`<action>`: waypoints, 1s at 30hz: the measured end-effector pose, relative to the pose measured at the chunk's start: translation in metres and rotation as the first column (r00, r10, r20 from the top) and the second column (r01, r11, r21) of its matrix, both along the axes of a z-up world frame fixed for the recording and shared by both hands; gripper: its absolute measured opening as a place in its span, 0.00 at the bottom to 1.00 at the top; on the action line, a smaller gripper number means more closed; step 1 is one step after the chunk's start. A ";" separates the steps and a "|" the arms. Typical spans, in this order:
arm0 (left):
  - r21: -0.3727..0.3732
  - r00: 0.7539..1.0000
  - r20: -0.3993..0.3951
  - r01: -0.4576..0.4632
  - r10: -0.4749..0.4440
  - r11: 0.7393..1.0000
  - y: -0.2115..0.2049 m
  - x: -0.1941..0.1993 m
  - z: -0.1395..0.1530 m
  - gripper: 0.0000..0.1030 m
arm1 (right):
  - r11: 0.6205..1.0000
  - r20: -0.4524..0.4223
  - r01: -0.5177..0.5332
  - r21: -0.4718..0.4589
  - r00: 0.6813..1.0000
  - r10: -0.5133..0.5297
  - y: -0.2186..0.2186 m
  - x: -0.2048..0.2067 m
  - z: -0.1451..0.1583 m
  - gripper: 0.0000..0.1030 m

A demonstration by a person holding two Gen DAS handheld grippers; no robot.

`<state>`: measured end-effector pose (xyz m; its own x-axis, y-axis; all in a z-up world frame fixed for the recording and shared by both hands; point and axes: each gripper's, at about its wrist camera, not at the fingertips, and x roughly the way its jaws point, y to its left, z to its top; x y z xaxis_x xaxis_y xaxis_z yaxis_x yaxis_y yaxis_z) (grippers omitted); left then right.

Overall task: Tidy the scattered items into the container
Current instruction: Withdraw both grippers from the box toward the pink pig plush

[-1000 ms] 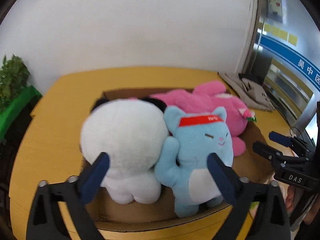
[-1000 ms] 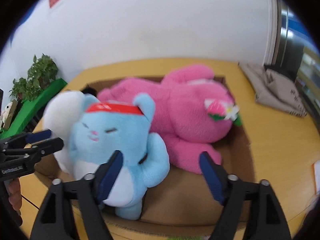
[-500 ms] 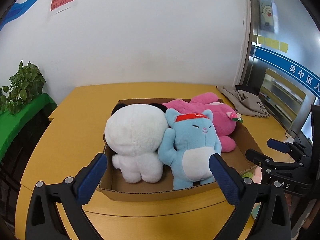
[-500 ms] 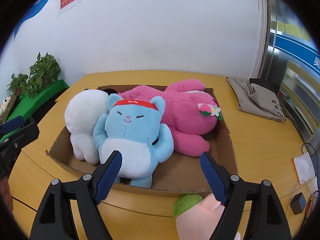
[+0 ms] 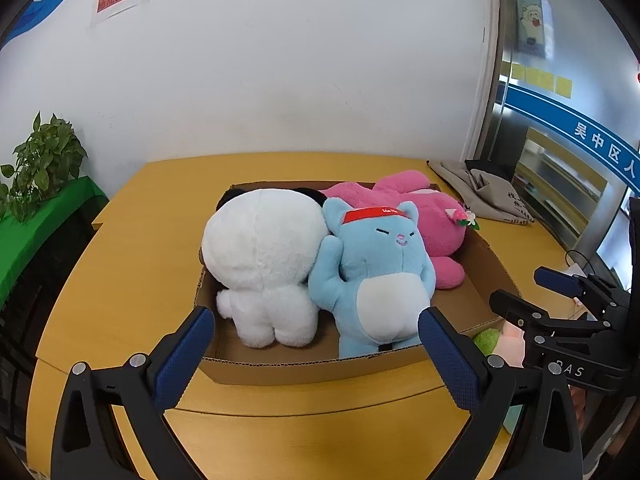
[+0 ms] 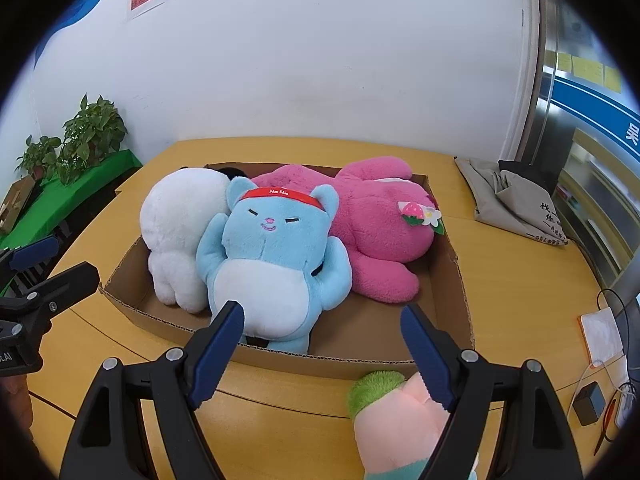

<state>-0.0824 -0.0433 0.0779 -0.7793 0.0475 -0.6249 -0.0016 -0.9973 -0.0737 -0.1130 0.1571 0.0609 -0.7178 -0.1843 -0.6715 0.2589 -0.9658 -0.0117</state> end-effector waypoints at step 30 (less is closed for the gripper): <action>0.027 1.000 0.015 0.019 -0.019 0.999 0.014 -0.008 0.002 1.00 | 0.999 0.010 0.000 -0.033 1.000 0.000 0.015 0.001 0.000 0.78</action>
<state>-0.0906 -0.0295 0.0803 -0.7684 0.0789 -0.6351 -0.0189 -0.9947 -0.1007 -0.1117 0.1725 0.0607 -0.7108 -0.2066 -0.6724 0.2590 -0.9656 0.0229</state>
